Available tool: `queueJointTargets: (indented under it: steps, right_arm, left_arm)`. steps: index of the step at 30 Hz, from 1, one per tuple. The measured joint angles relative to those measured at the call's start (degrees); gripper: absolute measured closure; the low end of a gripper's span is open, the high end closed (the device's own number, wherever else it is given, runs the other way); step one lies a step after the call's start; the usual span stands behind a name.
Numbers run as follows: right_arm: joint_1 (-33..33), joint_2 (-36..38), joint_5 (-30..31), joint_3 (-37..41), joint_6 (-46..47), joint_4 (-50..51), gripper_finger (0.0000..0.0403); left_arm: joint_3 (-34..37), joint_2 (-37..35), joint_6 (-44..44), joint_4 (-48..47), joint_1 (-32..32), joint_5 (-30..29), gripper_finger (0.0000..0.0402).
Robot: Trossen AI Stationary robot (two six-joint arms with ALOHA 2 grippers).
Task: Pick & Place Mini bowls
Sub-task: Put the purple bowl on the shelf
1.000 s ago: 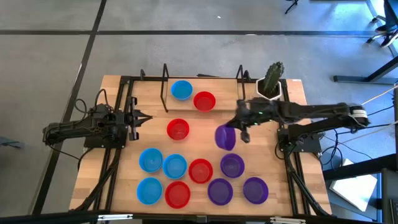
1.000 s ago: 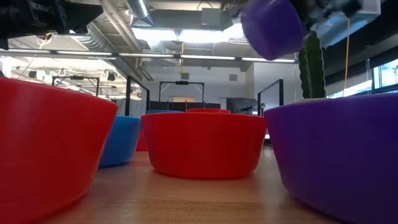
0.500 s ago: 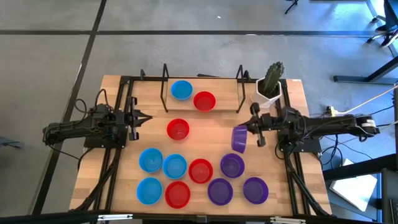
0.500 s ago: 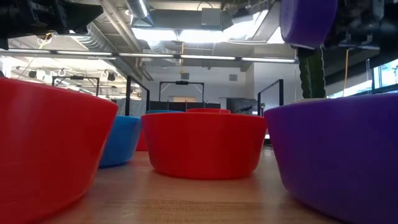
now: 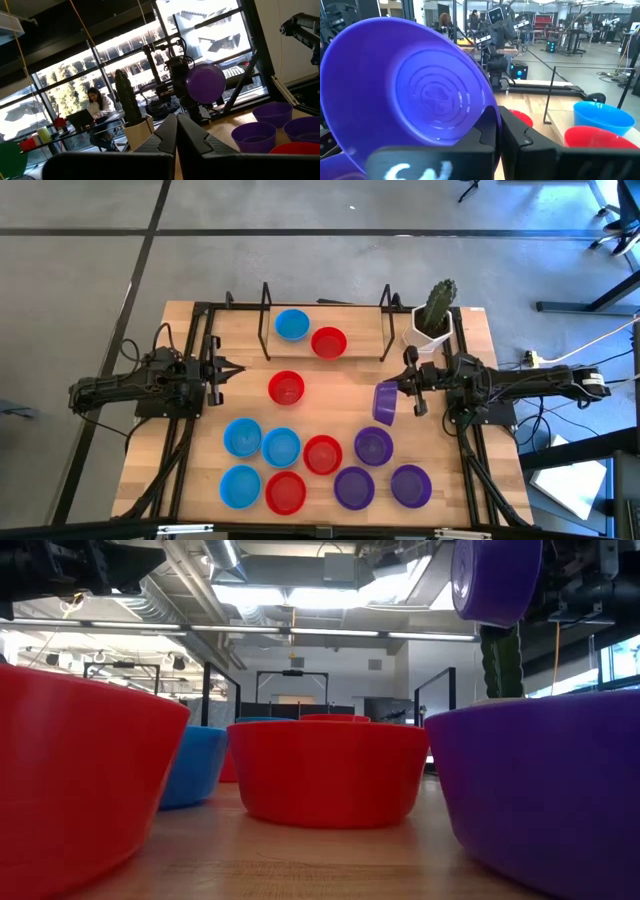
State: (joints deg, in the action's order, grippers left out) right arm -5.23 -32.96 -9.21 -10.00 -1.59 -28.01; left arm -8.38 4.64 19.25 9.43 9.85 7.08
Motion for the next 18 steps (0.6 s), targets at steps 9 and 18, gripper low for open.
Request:
queueJointTargets:
  steps: [9, 18]
  right_arm:
    - [0.00, -4.13, 9.71, -1.39, -0.42, -1.19, 0.0398]
    - [0.00, -16.17, 23.36, -28.19, -4.69, 24.66, 0.0398]
  left_arm:
    - [0.00, 0.02, 0.65, 0.35, 0.00, 0.01, 0.0394]
    - [0.00, 0.02, 1.05, 0.61, 0.00, 0.01, 0.0400]
